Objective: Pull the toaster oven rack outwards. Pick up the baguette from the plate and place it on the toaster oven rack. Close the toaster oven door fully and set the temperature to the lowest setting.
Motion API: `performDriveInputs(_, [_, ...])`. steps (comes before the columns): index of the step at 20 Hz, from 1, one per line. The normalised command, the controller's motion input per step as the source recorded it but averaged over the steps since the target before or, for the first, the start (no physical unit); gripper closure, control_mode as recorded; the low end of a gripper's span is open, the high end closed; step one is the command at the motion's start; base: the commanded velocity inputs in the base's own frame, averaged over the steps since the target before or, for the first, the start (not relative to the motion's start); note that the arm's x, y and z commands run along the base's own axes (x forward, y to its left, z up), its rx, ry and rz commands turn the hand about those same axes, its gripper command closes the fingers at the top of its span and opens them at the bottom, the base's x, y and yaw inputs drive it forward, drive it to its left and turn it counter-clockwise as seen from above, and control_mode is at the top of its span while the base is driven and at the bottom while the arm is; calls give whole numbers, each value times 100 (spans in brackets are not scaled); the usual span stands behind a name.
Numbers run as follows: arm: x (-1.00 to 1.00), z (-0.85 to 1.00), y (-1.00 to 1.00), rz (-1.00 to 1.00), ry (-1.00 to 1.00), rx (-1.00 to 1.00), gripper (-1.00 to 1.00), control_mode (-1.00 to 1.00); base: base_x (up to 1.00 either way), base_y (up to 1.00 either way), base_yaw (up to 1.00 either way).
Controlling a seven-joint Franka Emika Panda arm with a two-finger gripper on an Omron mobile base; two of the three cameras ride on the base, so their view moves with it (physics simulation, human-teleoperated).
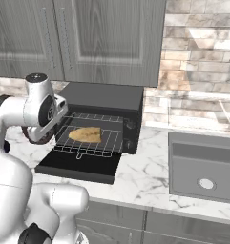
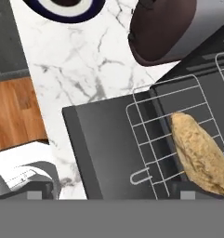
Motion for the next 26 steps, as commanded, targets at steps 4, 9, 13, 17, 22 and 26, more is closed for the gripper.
performDriveInputs(4, [-47, -1, -16, -40, 0, 0, -100, -100, 0, 0, 0])
performDriveInputs(9, [-11, -3, -27, -49, 0, 0, -100, -100, 0, 0, 0])
performDriveInputs(13, [0, 0, -22, -49, 0, 0, -100, -100, 0, 0, 0])
performDriveInputs(17, [3, 0, -17, -39, 0, 0, -100, -100, 0, 0, 0])
performDriveInputs(22, [16, -9, -10, -26, 2, 4, -100, -100, 0, 0, 0])
performDriveInputs(26, [17, -29, 0, -17, 9, 9, -100, -100, 0, 0, 0])
